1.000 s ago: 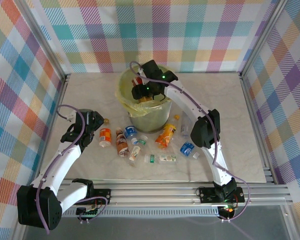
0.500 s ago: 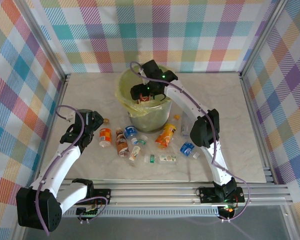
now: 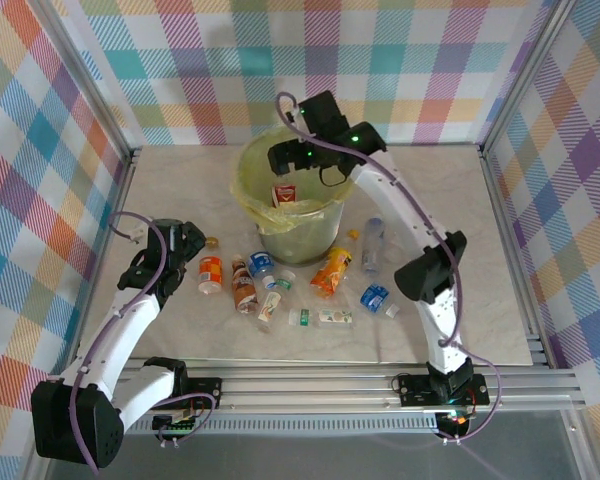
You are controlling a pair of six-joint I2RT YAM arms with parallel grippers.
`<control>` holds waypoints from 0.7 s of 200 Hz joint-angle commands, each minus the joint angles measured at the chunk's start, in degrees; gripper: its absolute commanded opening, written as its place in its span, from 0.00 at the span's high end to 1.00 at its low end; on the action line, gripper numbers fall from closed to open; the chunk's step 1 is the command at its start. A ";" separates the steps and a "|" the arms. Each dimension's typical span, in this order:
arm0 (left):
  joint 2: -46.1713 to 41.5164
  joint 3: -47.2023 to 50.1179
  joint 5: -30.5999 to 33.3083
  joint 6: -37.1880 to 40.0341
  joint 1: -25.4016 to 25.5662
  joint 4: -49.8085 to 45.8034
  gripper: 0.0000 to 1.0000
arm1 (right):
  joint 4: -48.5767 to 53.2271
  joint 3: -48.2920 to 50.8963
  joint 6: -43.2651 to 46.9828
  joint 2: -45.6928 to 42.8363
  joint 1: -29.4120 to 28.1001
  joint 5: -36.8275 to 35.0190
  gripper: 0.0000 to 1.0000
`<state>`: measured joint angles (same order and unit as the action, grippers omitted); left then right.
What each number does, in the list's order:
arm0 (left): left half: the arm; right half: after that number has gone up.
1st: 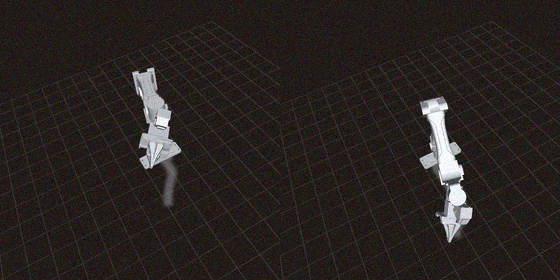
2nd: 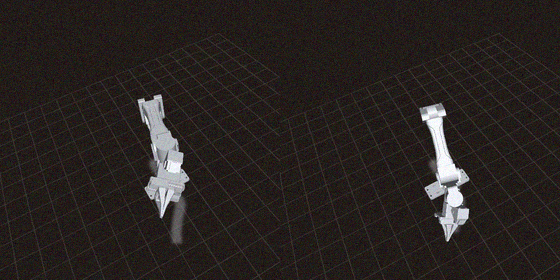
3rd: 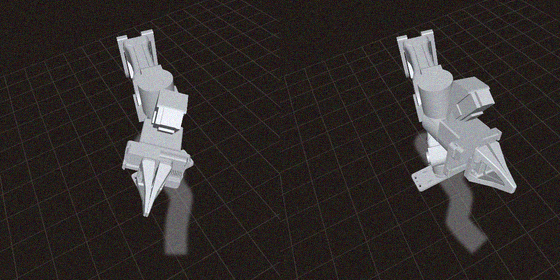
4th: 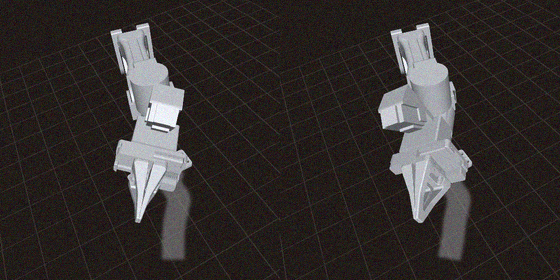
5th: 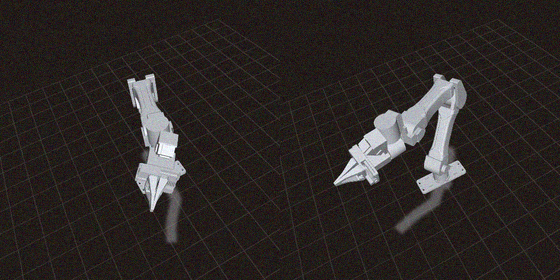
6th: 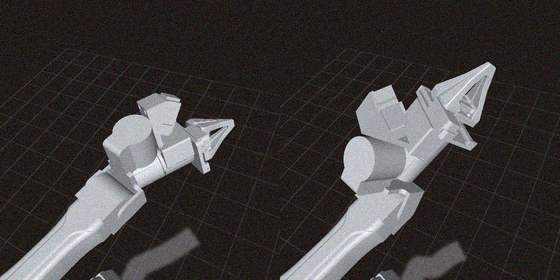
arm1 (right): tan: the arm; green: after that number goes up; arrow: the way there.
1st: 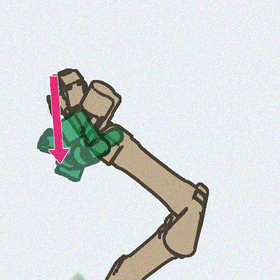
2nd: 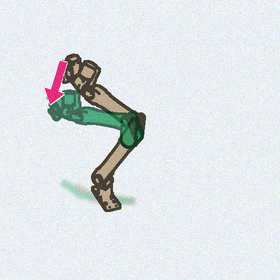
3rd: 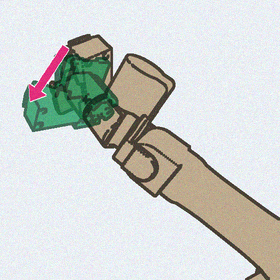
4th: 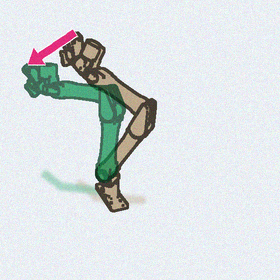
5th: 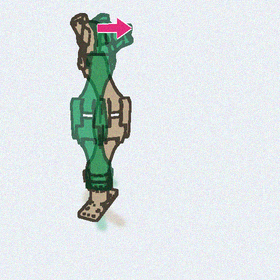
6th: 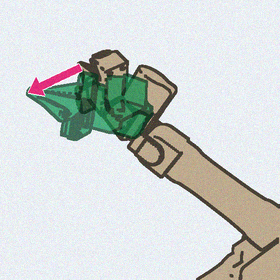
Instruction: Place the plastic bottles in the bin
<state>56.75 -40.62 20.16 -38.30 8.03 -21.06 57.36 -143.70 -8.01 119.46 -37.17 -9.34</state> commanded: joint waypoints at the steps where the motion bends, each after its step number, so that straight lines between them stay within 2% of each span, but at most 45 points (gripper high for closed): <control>1: -1.28 0.19 0.82 0.70 -1.00 -1.60 0.00 | 2.13 0.57 1.49 -5.92 -0.09 -6.66 0.00; 22: -1.40 0.38 0.77 0.73 -1.00 -1.57 0.00 | 0.27 7.28 1.40 -11.84 0.23 -11.07 0.00; 64: -1.72 0.46 0.77 0.73 -1.11 -1.74 0.00 | -7.20 27.31 -0.33 -27.18 3.32 -15.85 0.00; 101: -1.79 0.54 0.63 0.69 -1.26 -1.71 0.00 | -11.55 44.93 -4.74 -41.17 8.07 -16.48 0.00; 140: -1.53 0.96 -0.44 0.43 -1.26 -1.18 0.00 | -10.28 59.04 -10.27 -50.32 13.05 -16.47 0.00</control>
<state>55.94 -40.62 20.12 -38.13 7.60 -21.08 48.42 -90.56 -13.28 72.95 -26.13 -24.93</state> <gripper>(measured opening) 0.997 0.996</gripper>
